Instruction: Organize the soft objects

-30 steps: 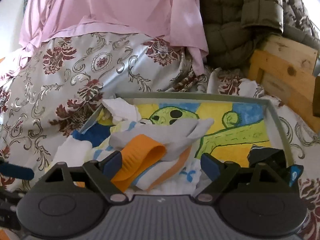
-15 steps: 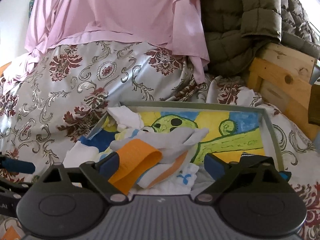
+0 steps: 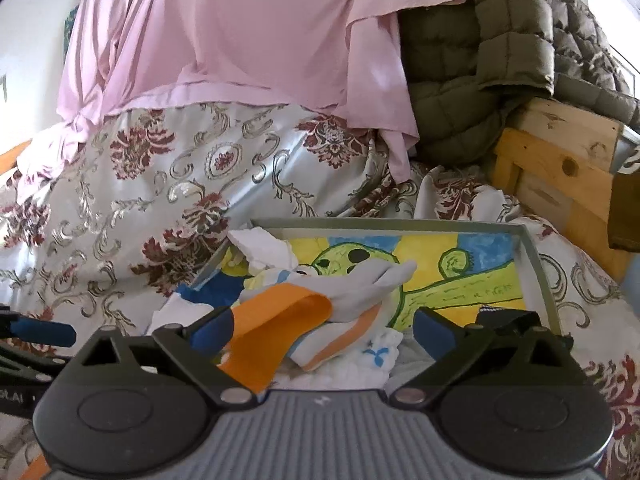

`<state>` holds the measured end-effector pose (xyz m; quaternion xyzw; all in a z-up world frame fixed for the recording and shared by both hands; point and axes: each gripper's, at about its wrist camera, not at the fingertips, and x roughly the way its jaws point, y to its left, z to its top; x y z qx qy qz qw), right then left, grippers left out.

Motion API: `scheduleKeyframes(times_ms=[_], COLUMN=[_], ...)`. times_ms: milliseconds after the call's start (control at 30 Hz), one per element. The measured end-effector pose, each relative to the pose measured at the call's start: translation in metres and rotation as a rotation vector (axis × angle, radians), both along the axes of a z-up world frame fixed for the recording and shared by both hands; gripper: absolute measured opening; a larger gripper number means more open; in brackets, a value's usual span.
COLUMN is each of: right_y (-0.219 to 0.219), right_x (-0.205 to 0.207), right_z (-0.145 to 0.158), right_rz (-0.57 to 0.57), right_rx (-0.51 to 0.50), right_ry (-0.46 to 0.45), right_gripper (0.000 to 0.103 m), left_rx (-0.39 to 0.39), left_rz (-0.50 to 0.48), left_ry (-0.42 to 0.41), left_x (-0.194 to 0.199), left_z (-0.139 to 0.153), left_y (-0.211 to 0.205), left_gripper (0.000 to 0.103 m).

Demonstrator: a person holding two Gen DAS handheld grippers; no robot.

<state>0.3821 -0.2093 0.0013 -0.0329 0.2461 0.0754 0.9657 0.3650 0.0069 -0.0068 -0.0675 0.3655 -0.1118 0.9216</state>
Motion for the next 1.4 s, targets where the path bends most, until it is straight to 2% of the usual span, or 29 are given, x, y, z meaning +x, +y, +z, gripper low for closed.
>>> scheduleKeyframes(times_ms=[300, 600, 1000, 1267, 1400], right_y=[-0.012, -0.022, -0.019, -0.02, -0.024], right_x=[-0.055, -0.133, -0.236, -0.276, -0.291], right_z=[0.021, 0.041, 0.048, 0.033, 0.02], right_rz=[-0.025, -0.041, -0.031, -0.064, -0.095], right_rx=[0.031, 0.054, 0.069, 0.12, 0.165], right_ry=[-0.059, -0.075, -0.125, -0.11, -0.079], right_gripper=[0.102, 0.102, 0.103, 0.103, 0.103], left_rx=[-0.006, 0.026, 0.048, 0.07, 0.067], left_rz=[0.043, 0.076, 0.098, 0.111, 0.12], left_ry=[-0.141, -0.268, -0.284, -0.291, -0.259], left_x=[-0.042, -0.11, -0.203, -0.242, -0.258], left_z=[0.026, 0.045, 0.044, 0.04, 0.028], left_y=[0.002, -0.004, -0.005, -0.006, -0.005], left_gripper=[0.092, 0.096, 0.099, 0.102, 0.102])
